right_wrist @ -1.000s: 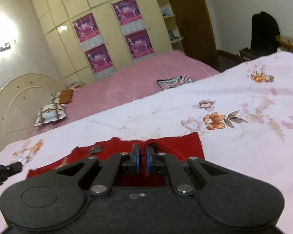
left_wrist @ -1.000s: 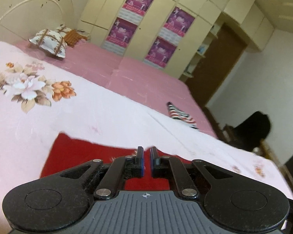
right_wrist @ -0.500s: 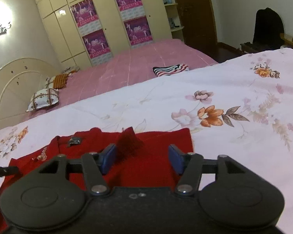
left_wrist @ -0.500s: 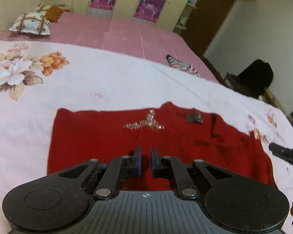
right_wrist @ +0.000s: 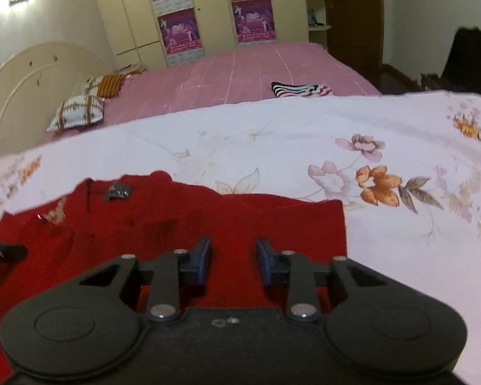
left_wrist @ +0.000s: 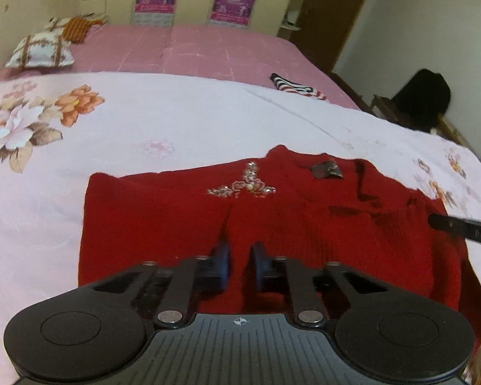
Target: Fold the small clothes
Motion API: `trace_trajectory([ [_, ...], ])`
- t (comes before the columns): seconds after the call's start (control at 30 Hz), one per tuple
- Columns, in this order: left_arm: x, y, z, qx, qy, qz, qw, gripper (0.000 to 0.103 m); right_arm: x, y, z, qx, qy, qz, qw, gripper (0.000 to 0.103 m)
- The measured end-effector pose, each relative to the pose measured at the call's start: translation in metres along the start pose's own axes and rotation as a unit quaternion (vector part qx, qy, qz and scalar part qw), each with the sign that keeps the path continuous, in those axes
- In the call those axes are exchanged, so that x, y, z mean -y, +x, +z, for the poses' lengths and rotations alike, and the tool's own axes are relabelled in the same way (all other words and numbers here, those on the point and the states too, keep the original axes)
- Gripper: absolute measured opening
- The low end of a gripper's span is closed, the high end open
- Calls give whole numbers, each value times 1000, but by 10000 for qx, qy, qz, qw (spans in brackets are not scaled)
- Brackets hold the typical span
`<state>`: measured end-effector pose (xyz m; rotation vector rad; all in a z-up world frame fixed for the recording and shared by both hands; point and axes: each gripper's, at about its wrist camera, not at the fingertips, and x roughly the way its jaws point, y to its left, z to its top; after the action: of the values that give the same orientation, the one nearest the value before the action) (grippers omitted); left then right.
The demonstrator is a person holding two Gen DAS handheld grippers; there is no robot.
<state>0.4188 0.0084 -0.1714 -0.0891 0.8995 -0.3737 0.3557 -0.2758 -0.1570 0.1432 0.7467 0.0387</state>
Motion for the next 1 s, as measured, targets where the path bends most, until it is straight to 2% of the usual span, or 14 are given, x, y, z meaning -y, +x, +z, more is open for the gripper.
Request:
trace_trajectory([
  [0.03,4,-3,-2,76,148,72,9998,10,-2,-1,0,0,-83,2,10000,12],
  [0.1,9,-13,-4,318,225,140,9991,9,-6,-7,-1,100,-235,-19,9997,9],
  [0.23,8,-36,5,987,-79,206,9949,9,-7,-29,2,578,-185,-62,9981,9],
  [0.3,4,-39,11,1186,-183,309,9923,9,-6,-37,6,799,-121,-130,9966,8],
  [0.37,0,-34,19,1193,-284,387,9917,9,-4,-38,12,929,-82,-219,9954,8],
  [0.43,-4,-24,23,1125,-410,470,9917,9,-2,-31,18,870,-27,-238,9959,8],
  [0.57,-3,7,15,756,-325,834,9931,9,-1,0,13,404,-46,-380,9984,9],
  [0.67,-1,17,7,675,-204,1061,9919,9,-1,18,1,146,-100,-583,9981,14],
  [0.7,1,14,7,693,-203,1108,9912,9,-2,17,-1,207,-167,-608,9978,19],
  [0.8,1,-8,9,818,-400,1045,9903,9,-5,2,1,466,-300,-896,9944,35],
  [0.9,2,-35,5,991,-560,768,9905,9,-3,-29,1,716,-215,-677,9949,34],
  [1.0,19,-49,-11,928,-237,525,9940,9,-7,-52,-14,662,-182,-368,9970,31],
])
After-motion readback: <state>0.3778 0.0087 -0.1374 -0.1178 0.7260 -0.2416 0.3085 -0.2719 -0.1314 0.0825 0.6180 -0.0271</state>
